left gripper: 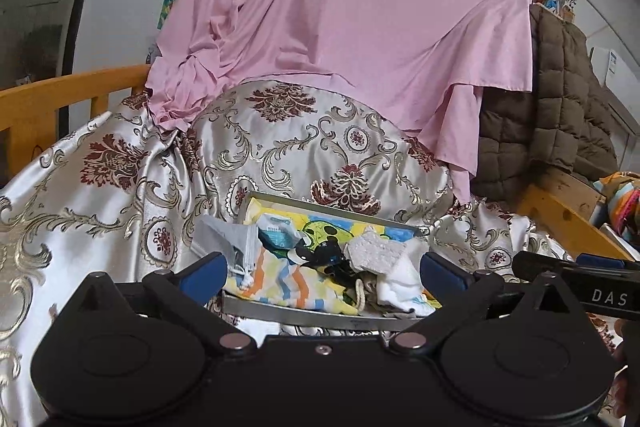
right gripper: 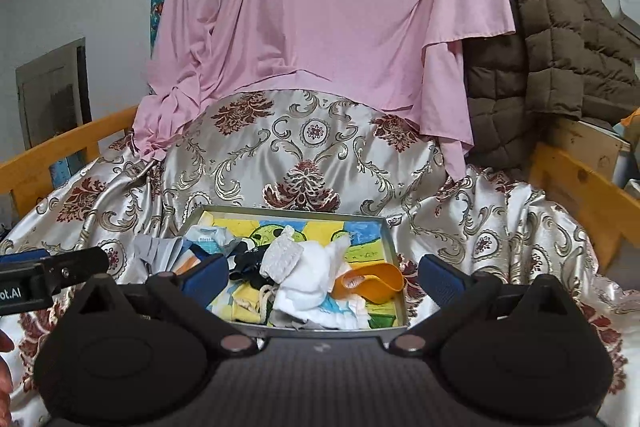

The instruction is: Organize soft objects

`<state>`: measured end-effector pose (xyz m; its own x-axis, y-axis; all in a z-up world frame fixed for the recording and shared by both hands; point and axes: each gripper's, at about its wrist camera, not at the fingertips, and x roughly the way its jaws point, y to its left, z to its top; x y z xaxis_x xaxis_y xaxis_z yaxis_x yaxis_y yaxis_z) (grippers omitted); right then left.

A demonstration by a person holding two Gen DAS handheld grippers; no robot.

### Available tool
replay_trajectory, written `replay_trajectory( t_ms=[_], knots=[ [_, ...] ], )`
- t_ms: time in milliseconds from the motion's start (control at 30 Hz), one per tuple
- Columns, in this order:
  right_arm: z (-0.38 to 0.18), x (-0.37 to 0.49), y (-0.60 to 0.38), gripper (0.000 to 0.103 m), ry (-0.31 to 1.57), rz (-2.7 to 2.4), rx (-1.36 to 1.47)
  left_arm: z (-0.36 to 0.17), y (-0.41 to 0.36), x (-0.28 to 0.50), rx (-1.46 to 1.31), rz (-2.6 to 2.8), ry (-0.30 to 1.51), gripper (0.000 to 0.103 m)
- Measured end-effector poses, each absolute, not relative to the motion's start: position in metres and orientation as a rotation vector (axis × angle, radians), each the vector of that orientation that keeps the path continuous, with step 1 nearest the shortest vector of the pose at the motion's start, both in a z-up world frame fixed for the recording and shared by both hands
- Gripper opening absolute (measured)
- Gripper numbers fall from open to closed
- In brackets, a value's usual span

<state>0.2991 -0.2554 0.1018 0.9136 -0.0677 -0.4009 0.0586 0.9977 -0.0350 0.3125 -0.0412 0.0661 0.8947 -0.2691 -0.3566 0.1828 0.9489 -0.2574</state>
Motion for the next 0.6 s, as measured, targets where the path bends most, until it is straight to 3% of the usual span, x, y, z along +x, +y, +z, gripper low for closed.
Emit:
replay_trajectory(
  t_ms=[600],
  knots=[
    [0.095,0.217,-0.251,0.103,0.328,-0.058,-0.037,0.065,-0.039,0.237,-0.166,-0.211,0.313,0.102]
  ],
)
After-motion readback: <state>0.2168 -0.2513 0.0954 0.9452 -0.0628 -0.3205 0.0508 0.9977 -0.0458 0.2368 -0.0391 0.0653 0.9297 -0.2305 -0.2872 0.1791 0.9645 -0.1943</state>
